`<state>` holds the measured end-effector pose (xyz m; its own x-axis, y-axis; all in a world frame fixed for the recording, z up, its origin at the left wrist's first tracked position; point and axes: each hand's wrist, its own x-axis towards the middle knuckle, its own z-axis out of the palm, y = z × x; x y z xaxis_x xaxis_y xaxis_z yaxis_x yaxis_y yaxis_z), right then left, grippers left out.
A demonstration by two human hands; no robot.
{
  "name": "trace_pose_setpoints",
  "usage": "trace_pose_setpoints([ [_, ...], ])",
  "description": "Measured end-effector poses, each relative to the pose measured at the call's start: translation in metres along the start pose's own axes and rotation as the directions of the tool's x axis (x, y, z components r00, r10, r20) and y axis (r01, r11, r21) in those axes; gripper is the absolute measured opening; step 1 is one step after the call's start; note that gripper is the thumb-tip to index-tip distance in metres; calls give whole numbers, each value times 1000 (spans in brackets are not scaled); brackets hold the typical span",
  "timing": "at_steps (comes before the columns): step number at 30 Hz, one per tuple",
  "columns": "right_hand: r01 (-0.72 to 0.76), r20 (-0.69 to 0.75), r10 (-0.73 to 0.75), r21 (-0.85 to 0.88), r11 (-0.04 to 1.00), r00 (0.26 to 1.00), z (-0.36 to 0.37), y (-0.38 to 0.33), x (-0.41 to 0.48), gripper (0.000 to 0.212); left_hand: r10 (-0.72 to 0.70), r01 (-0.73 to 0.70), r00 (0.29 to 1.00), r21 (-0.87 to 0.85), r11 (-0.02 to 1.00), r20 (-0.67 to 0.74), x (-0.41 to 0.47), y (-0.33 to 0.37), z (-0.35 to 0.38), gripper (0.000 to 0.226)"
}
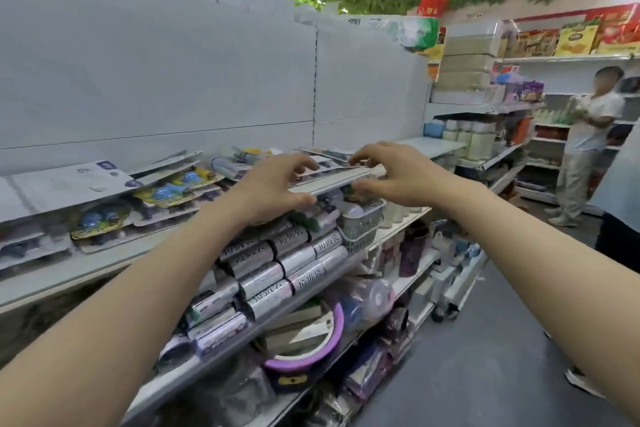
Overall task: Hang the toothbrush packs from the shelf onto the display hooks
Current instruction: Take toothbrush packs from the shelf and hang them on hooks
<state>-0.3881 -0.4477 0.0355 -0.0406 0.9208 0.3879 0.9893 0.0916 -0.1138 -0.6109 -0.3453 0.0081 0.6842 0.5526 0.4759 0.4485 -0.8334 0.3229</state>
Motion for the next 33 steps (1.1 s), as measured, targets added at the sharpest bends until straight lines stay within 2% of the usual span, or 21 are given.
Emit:
trace_pose_setpoints([
  [8,83,-8,-83,83,993,997,4,122,58,48,-114,115,992,15,993,-44,94,13,53,52],
  [19,89,-20,-87,129,988,996,54,260,163,46,-207,220,967,79,972,-151,219,-50,119,50],
  [22,60,3,-61,137,989,998,59,297,202,43,-252,264,958,74,962,-135,256,-71,140,50],
  [29,-15,38,10,126,992,999,98,388,285,42,-419,425,905,222,877,-79,337,-121,177,58],
  [33,-53,93,38,168,984,995,133,426,318,41,-525,517,849,287,806,-53,363,-129,195,73],
])
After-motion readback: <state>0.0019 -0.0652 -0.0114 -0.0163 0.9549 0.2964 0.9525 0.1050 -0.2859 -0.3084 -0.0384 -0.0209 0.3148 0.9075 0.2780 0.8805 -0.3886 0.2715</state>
